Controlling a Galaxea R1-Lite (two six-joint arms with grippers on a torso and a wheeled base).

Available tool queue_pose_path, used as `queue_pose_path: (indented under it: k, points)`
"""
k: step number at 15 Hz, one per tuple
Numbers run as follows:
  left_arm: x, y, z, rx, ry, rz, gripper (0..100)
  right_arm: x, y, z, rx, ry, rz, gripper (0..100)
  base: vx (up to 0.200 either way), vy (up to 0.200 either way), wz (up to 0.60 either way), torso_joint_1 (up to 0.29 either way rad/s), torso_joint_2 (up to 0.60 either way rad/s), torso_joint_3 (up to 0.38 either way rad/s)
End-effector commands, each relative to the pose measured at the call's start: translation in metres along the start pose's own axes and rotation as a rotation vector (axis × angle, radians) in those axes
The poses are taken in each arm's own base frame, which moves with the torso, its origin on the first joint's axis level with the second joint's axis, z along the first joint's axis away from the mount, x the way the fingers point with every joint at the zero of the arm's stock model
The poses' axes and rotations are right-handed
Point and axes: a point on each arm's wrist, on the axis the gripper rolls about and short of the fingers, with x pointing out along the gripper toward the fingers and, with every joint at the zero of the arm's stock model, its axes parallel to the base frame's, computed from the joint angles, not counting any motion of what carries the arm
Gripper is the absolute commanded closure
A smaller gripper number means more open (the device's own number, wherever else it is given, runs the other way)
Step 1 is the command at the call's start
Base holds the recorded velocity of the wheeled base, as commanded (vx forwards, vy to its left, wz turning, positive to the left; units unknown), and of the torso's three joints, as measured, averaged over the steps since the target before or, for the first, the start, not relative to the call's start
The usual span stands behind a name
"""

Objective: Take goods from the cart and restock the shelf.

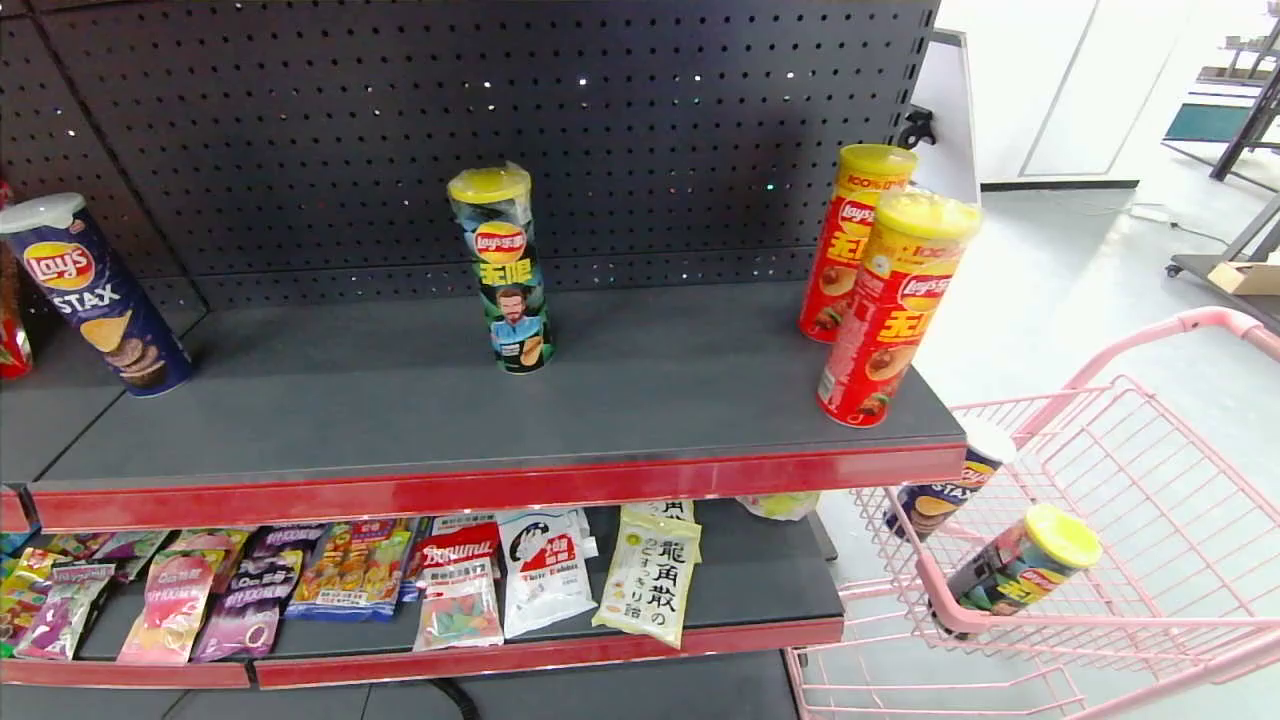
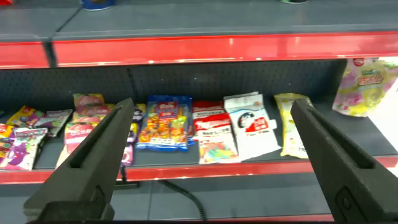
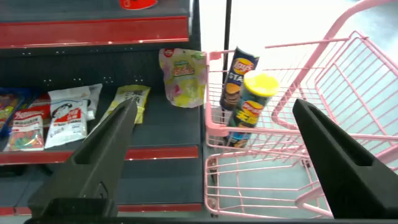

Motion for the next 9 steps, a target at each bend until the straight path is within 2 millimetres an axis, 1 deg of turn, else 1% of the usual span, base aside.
queue_pose_path:
  k: [1, 9]
  points:
    - [0.0001, 0.0, -0.0002, 0.0, 0.002, 0.0, 0, 0.0001, 0.0, 0.0001, 0.0, 0.0, 0.001, 0, 0.0, -0.2, 0.0, -0.002, 0.01, 0.002]
    - [0.0, 0.0, 0.0002, 0.0, 0.0, -0.001, 0, 0.0001, 0.0, 0.0001, 0.0, 0.0, 0.001, 0, 0.0, -0.2, 0.0, 0.002, 0.0, 0.001]
